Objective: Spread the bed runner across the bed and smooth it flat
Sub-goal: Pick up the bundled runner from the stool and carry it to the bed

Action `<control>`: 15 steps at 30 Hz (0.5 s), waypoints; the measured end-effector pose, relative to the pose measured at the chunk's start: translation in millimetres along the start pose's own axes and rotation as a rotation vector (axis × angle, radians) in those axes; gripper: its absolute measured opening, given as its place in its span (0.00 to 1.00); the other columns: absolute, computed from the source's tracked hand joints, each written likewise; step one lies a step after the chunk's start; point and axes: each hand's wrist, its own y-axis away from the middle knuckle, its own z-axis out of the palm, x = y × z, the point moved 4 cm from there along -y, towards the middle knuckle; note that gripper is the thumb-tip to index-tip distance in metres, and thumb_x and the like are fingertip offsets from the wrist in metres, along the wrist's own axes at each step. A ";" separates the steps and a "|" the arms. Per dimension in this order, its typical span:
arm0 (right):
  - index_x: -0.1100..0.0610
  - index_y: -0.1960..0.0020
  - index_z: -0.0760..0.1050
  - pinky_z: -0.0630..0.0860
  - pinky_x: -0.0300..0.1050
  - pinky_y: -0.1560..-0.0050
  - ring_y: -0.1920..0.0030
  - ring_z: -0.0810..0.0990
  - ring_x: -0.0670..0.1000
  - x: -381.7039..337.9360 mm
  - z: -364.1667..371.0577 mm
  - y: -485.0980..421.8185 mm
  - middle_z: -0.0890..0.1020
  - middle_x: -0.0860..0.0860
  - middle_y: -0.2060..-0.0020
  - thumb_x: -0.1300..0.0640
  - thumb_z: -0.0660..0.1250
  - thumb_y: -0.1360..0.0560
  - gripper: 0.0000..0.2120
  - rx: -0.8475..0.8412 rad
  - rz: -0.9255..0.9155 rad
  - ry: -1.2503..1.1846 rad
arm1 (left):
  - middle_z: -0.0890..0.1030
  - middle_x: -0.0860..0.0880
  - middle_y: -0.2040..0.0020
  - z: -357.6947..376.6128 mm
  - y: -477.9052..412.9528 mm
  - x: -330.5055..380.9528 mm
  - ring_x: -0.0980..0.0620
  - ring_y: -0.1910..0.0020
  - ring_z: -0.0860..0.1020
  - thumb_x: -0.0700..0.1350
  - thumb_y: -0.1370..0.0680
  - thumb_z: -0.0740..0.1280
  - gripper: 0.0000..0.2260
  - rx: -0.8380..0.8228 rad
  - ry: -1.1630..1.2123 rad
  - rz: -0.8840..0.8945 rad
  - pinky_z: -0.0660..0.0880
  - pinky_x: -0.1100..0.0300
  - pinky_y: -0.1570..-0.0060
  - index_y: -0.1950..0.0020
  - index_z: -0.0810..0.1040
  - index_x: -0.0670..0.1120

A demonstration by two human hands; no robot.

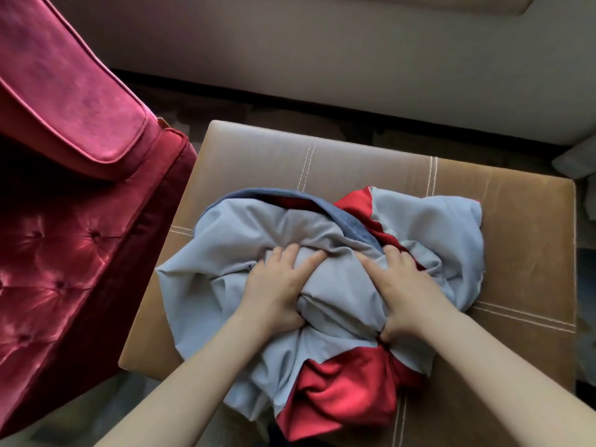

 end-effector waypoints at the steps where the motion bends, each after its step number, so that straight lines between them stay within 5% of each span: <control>1: 0.38 0.28 0.42 0.75 0.50 0.56 0.43 0.68 0.58 -0.1 -0.6 -0.5 0.60 0.53 0.43 0.44 0.75 0.49 0.60 0.007 -0.011 -0.005 | 0.68 0.51 0.38 -1.7 0.5 -0.6 0.46 0.43 0.71 0.57 0.42 0.70 0.43 0.019 0.026 0.000 0.76 0.53 0.58 0.30 0.55 0.61; 4: 0.38 0.29 0.46 0.74 0.48 0.58 0.48 0.73 0.57 1.0 -1.8 -0.9 0.64 0.51 0.47 0.44 0.73 0.47 0.54 0.008 0.011 -0.025 | 0.73 0.55 0.46 -5.7 2.3 -1.1 0.50 0.48 0.76 0.55 0.39 0.67 0.33 0.071 0.086 -0.019 0.73 0.57 0.69 0.35 0.63 0.60; 9: 0.37 0.35 0.54 0.75 0.48 0.60 0.51 0.79 0.56 -4.6 -3.4 1.7 0.72 0.49 0.53 0.45 0.69 0.42 0.40 0.047 0.061 -0.165 | 0.77 0.52 0.64 -12.6 0.7 -0.7 0.46 0.71 0.79 0.51 0.45 0.72 0.24 0.099 0.063 -0.037 0.65 0.62 0.80 0.49 0.76 0.55; 15: 0.38 0.33 0.58 0.76 0.50 0.58 0.47 0.78 0.57 -12.6 -34.0 12.1 0.75 0.51 0.50 0.44 0.67 0.38 0.36 0.105 0.053 -0.174 | 0.79 0.52 0.57 -41.2 2.1 -5.9 0.45 0.62 0.81 0.51 0.37 0.69 0.23 0.053 0.075 -0.035 0.68 0.58 0.73 0.42 0.71 0.57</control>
